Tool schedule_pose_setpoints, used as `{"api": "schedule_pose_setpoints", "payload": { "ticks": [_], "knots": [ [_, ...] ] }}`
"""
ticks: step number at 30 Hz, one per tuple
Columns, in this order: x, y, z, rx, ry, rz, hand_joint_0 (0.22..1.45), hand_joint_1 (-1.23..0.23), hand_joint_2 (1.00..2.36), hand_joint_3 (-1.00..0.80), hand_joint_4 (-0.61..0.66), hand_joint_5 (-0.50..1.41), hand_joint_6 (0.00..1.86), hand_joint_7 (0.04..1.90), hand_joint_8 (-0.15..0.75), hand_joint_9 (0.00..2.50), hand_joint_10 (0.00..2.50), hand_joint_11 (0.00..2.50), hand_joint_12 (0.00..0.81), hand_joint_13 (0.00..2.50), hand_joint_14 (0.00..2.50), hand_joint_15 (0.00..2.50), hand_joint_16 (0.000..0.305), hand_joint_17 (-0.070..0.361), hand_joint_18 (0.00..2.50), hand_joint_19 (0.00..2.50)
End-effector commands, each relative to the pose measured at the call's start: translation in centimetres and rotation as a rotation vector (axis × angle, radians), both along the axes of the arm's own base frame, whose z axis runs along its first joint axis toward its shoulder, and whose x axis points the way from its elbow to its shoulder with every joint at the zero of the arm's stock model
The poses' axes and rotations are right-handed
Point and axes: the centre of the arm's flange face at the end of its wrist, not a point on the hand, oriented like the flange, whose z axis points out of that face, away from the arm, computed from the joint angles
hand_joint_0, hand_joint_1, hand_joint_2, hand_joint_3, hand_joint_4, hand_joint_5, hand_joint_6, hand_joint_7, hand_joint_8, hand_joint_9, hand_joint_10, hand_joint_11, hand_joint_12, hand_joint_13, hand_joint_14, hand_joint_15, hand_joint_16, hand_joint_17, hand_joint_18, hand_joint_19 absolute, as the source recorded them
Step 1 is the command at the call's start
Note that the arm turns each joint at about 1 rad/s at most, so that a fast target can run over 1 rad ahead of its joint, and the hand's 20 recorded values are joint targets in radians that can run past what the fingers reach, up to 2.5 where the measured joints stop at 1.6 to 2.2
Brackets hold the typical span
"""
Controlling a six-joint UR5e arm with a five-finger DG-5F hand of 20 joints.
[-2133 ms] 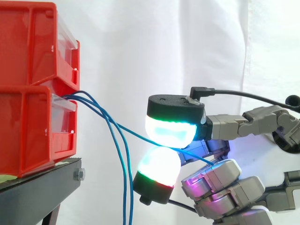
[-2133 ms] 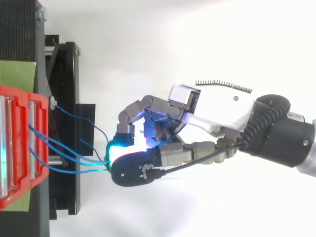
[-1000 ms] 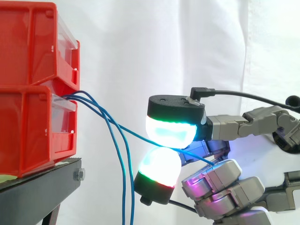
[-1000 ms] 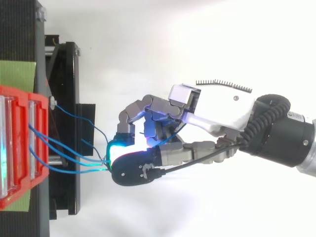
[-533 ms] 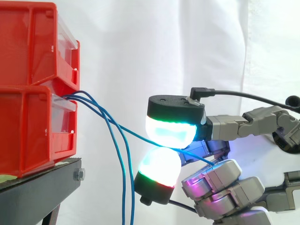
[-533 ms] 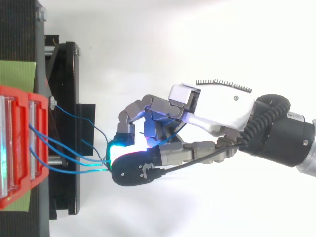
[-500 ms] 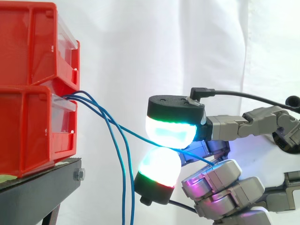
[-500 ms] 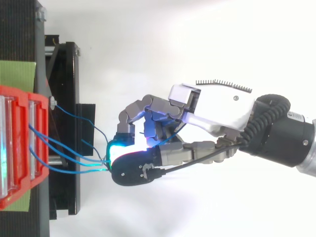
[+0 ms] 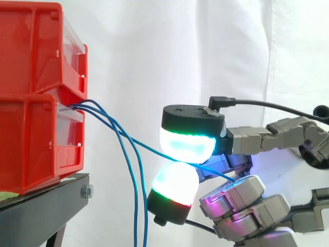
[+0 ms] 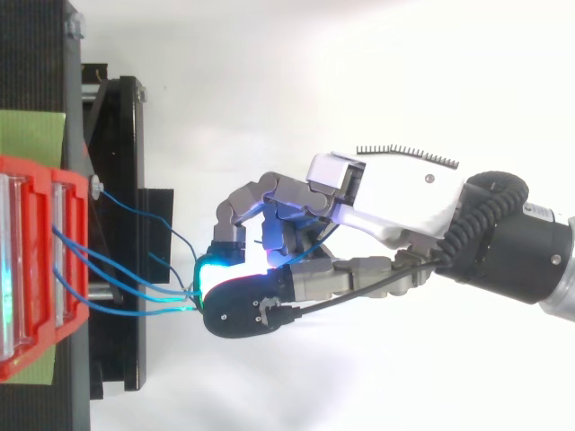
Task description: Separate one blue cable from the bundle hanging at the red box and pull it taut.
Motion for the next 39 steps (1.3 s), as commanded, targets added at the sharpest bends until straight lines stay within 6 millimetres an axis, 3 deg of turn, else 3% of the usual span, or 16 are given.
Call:
{"api": "schedule_pose_setpoints", "payload": {
  "ticks": [1,6,39],
  "knots": [
    [0.0,0.0,-0.03,0.0,0.0,0.0,0.75,-0.61,1.02,-0.23,0.11,-0.22,1.01,0.96,0.422,0.47,2.5,1.09,0.422,0.66,2.5,1.14,0.043,0.098,1.2,1.45],
    [0.0,0.0,-0.03,0.0,0.0,0.0,0.74,-0.59,1.02,-0.22,0.12,-0.23,1.02,0.96,0.414,0.45,2.5,1.11,0.426,0.67,2.5,1.2,0.042,0.094,1.25,1.54],
    [0.0,-0.01,-0.03,0.0,0.0,-0.001,0.75,-0.59,1.02,-0.23,0.13,-0.22,1.02,0.95,0.424,0.45,2.5,1.12,0.428,0.68,2.5,1.19,0.045,0.101,1.24,1.46]
  ]
}}
